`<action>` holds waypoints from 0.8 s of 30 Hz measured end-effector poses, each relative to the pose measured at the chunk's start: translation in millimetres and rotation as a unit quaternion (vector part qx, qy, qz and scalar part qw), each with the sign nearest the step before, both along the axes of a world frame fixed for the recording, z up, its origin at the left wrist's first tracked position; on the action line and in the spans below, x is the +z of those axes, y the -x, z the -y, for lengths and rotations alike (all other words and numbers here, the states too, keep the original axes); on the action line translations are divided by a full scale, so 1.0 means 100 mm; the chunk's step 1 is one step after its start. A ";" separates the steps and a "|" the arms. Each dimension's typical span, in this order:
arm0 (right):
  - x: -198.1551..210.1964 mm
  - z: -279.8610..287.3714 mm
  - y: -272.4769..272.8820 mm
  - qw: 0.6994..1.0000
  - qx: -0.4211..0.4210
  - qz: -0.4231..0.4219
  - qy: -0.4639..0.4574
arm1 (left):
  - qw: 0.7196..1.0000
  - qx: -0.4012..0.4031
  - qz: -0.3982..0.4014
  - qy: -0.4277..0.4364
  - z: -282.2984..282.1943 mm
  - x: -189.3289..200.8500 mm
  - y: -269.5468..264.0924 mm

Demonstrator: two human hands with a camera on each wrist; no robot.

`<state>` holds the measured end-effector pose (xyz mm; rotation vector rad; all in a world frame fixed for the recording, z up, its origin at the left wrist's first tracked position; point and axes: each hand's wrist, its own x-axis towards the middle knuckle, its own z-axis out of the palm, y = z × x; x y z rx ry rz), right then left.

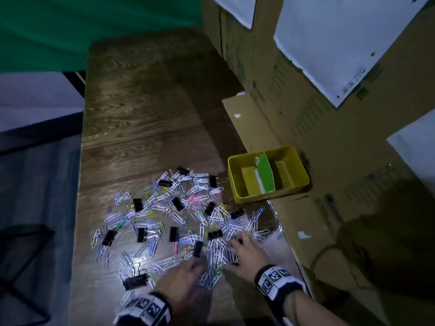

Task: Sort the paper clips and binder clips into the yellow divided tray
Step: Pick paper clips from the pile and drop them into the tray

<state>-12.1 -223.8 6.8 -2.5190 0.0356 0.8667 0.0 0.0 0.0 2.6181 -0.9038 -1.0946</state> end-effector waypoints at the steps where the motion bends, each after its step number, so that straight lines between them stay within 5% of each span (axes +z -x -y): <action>1: -0.04 0.00 -0.02 1.000 0.022 0.014 0.003 | 1.000 -0.009 0.015 0.001 0.05 -0.06 -0.02; 9: -0.17 -0.08 0.07 0.990 0.131 0.049 0.032 | 0.989 0.025 0.146 0.004 -0.01 -0.22 0.07; 18: -0.14 -0.35 0.13 0.976 0.196 0.019 0.091 | 0.993 -0.020 0.114 -0.032 0.08 -0.23 0.26; 24: -0.08 -0.36 0.11 0.968 0.236 0.009 0.080 | 0.990 0.012 0.125 0.066 0.09 -0.31 0.15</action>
